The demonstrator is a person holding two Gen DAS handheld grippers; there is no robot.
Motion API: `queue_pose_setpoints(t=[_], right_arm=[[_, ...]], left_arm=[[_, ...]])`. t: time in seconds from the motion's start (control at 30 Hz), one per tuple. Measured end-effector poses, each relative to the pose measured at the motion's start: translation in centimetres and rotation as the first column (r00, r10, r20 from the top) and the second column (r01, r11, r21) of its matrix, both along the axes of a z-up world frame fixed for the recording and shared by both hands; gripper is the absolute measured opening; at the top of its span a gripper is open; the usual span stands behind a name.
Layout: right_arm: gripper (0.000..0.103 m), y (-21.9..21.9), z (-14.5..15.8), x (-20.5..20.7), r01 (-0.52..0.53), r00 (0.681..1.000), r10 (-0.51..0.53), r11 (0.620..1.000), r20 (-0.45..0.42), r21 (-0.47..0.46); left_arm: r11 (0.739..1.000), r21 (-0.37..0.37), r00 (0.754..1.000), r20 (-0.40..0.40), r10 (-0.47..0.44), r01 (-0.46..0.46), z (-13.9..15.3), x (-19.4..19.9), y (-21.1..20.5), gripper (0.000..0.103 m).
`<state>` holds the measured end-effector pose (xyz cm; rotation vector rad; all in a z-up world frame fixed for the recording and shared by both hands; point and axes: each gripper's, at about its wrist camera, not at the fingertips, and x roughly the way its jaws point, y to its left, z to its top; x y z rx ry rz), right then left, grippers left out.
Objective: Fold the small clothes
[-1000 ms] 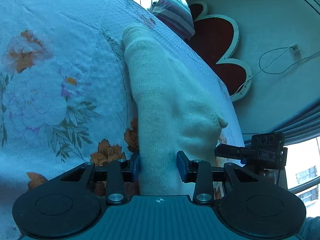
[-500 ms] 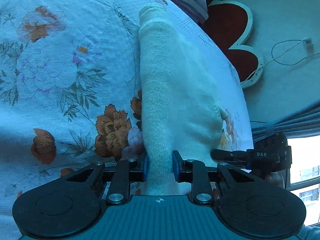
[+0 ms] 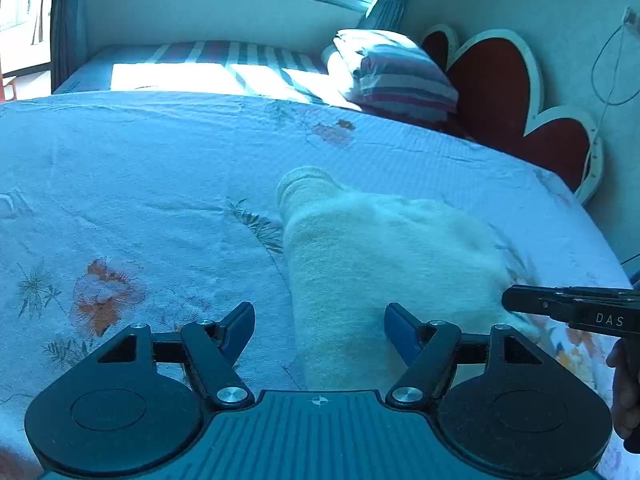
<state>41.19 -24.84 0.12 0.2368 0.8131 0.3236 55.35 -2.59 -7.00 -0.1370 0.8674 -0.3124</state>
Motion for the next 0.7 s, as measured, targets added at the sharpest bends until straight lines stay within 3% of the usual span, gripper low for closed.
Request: queue_pose_setpoints(t=[0.07, 0.2, 0.37, 0.47, 0.5, 0.53, 0.57, 0.6, 0.7], right_arm=[[0.015, 0.7, -1.4, 1.3, 0.002, 1.0, -0.004, 0.998, -0.026, -0.068], [0.017, 0.1, -1.6, 1.6, 0.008, 0.999, -0.01, 0.999, -0.045, -0.039], [0.045, 0.1, 1.1, -0.6, 0.032, 0.999, -0.029, 0.997, 0.037, -0.075], [0.046, -0.4, 2.1, -2.1, 0.046, 0.997, -0.041, 0.997, 0.065, -0.063], [0.053, -0.3, 2.5, -2.7, 0.046, 0.997, -0.042, 0.997, 0.063, -0.059], [0.06, -0.3, 2.8, -3.5, 0.052, 0.997, -0.048, 0.997, 0.066, -0.056], [0.078, -0.3, 3.2, -4.3, 0.055, 0.996, -0.051, 0.997, 0.072, -0.052], [0.09, -0.1, 3.6, -5.2, 0.052, 0.996, -0.048, 0.998, 0.077, -0.046], [0.098, 0.6, 5.6, -8.5, 0.051, 0.994, -0.049, 0.998, 0.098, -0.024]], left_arm=[[1.0, -0.026, 1.0, -0.027, 0.004, -0.005, -1.0, 0.7, 0.1, 0.075], [1.0, -0.003, 0.999, -0.021, 0.027, -0.028, -0.1, -0.1, 0.2, 0.077], [0.994, 0.102, 0.995, 0.093, 0.033, -0.042, 3.1, -4.2, 0.2, 0.077], [0.99, 0.122, 0.989, 0.132, 0.06, -0.077, 4.9, -7.0, 0.5, 0.078], [0.989, 0.121, 0.987, 0.145, 0.07, -0.088, 5.7, -8.1, 0.5, 0.079], [0.987, 0.126, 0.985, 0.158, 0.077, -0.097, 6.3, -9.1, 0.5, 0.087], [0.985, 0.135, 0.981, 0.176, 0.08, -0.104, 7.0, -10.1, 0.4, 0.099], [0.983, 0.146, 0.976, 0.2, 0.081, -0.111, 7.7, -11.4, 0.3, 0.103], [0.983, 0.14, 0.967, 0.239, 0.084, -0.12, 9.2, -14.6, 0.7, 0.103]])
